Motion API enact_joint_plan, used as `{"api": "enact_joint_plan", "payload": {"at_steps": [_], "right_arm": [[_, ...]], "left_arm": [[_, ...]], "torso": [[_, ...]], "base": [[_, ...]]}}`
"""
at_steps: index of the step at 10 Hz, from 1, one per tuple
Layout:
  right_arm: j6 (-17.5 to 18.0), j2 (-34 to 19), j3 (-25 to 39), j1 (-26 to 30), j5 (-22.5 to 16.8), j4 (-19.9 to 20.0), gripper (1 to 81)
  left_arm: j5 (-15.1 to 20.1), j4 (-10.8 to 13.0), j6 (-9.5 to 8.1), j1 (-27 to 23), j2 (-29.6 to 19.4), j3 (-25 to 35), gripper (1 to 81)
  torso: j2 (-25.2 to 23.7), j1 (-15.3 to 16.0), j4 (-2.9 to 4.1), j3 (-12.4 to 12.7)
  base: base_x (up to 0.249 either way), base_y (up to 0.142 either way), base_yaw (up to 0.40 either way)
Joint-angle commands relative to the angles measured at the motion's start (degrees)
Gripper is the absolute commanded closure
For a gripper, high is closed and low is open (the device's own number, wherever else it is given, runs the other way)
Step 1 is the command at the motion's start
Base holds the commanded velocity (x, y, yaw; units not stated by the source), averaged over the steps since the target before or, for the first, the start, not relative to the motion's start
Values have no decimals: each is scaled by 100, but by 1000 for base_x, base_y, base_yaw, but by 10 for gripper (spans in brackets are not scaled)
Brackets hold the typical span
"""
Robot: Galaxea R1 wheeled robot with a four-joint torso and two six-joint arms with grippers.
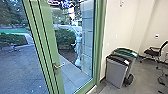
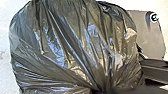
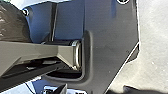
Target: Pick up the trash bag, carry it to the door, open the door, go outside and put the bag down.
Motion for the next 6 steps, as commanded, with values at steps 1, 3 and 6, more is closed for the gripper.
{"api": "enact_joint_plan", "payload": {"at_steps": [1,3,6], "right_arm": [[-11,23,1,201,-342,-8,10],[-11,23,1,201,-351,-9,10],[-11,23,1,209,-360,-9,10]], "left_arm": [[371,26,42,-276,-30,-3,811],[371,35,42,-276,-22,-3,811],[371,26,42,-276,-30,-3,811]], "torso": [[0,0,0,0],[0,0,0,0],[0,0,0,0]], "base": [[133,0,0],[133,0,0],[134,0,0]]}}
